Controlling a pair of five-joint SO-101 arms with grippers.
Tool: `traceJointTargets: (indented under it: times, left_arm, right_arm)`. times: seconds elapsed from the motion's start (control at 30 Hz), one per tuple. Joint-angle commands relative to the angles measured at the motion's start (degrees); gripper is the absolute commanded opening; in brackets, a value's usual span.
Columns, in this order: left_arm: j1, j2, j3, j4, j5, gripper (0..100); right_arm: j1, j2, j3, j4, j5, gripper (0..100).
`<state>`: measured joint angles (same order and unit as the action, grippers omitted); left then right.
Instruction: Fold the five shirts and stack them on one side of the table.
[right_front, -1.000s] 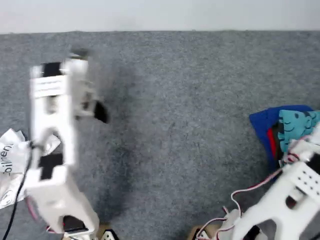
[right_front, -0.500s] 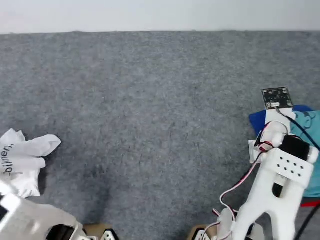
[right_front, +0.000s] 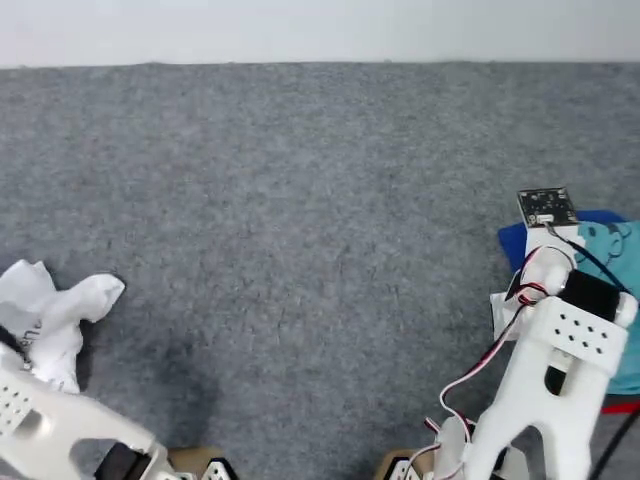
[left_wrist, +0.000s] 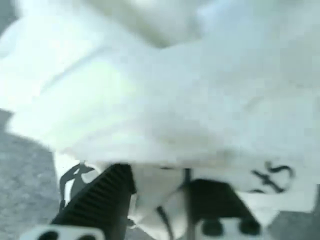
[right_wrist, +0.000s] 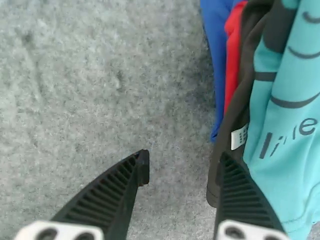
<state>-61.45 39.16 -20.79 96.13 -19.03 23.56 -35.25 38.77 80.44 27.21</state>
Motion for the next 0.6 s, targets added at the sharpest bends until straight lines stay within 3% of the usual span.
traceJointTargets:
  times: [0.0,0.13,0.4,0.47,0.57]
  left_arm:
    - [10.29,-2.02,-4.53,4.48,-0.44,1]
    - [26.29,-11.08,-2.15,4.57,-0.70,1]
    - [66.20,-34.02,3.21,4.57,-6.51,1]
    - [71.74,-41.32,3.03,4.57,-6.95,1]
    - [74.81,-52.48,5.67,4.57,-7.03,1]
  right_arm:
    - [-0.22,-0.57,-2.46,0.22,0.44,22.3]
    - [-0.22,-0.57,-2.37,-0.13,0.44,22.3]
    - [-0.13,-0.57,-2.11,-0.13,0.35,22.3]
    - [-0.13,-0.57,-2.11,0.13,0.44,22.3]
    - [-0.13,-0.57,-2.02,0.04,0.44,22.3]
